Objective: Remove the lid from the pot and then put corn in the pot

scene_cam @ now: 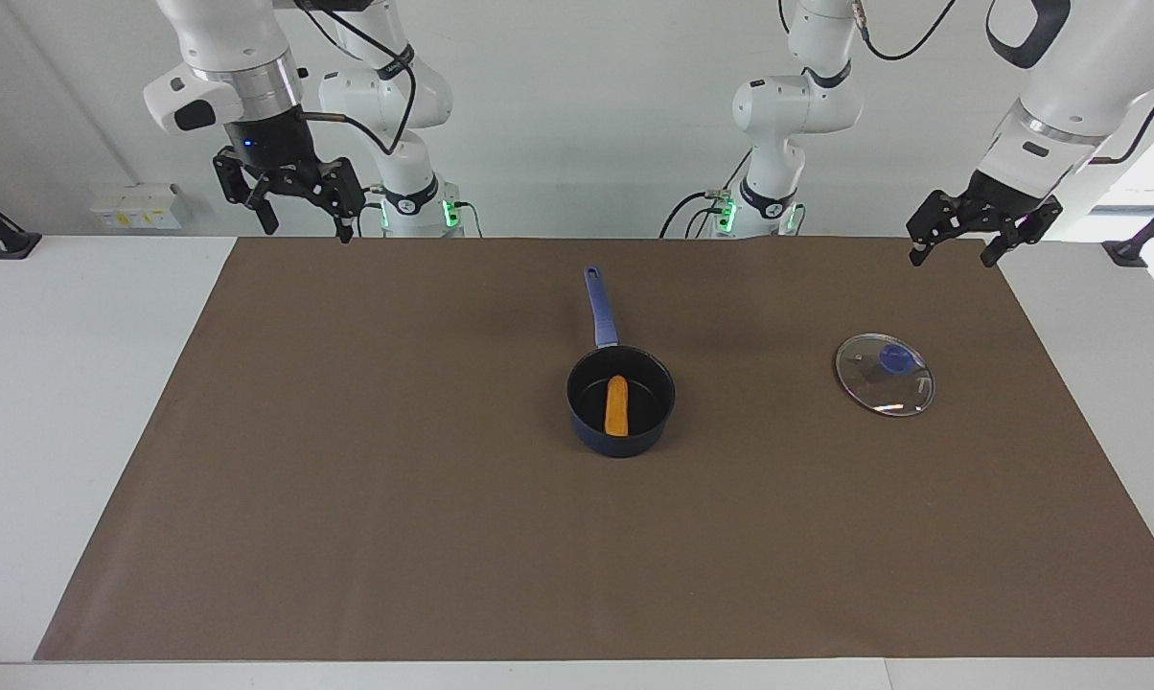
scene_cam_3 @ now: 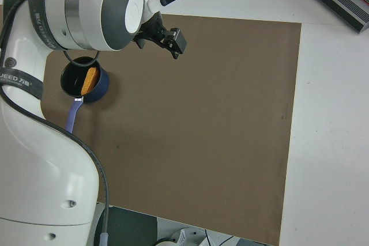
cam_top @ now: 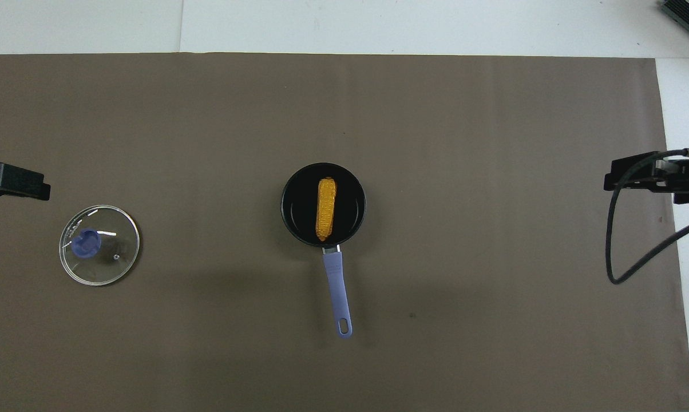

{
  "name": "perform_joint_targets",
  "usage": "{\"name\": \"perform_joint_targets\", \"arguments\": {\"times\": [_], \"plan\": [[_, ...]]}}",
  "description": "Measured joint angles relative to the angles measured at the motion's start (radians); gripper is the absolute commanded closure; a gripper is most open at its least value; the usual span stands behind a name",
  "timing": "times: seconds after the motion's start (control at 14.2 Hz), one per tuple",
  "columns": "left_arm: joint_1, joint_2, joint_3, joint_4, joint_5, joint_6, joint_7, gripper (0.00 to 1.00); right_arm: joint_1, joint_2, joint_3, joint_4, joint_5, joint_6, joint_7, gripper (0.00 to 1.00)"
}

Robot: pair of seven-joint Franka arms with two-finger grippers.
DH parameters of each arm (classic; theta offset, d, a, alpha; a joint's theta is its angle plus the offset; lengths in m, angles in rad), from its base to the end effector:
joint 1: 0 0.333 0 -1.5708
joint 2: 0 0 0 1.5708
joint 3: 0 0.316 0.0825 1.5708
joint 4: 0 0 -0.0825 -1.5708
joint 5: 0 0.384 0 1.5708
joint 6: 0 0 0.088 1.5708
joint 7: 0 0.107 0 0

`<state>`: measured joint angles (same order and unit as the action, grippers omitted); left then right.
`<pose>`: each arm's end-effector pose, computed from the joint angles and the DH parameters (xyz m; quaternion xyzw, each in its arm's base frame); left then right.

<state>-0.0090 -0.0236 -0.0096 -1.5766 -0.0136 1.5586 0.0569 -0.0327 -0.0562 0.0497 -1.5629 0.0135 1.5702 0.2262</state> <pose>0.5460 -0.0117 0.6337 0.9993 -0.0378 0.0029 0.0066 0.5371 0.0114 0.6588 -0.9940 0.1041 -0.0308 0.0092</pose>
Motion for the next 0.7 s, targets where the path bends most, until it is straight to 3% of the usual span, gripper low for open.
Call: {"name": "perform_joint_targets", "arguments": {"times": [0.7], "plan": [[0.000, 0.000, 0.000, 0.000, 0.000, 0.000, 0.000, 0.00, -0.012, -0.006, -0.007, -0.012, -0.037, 0.008, -0.132, 0.00]]}}
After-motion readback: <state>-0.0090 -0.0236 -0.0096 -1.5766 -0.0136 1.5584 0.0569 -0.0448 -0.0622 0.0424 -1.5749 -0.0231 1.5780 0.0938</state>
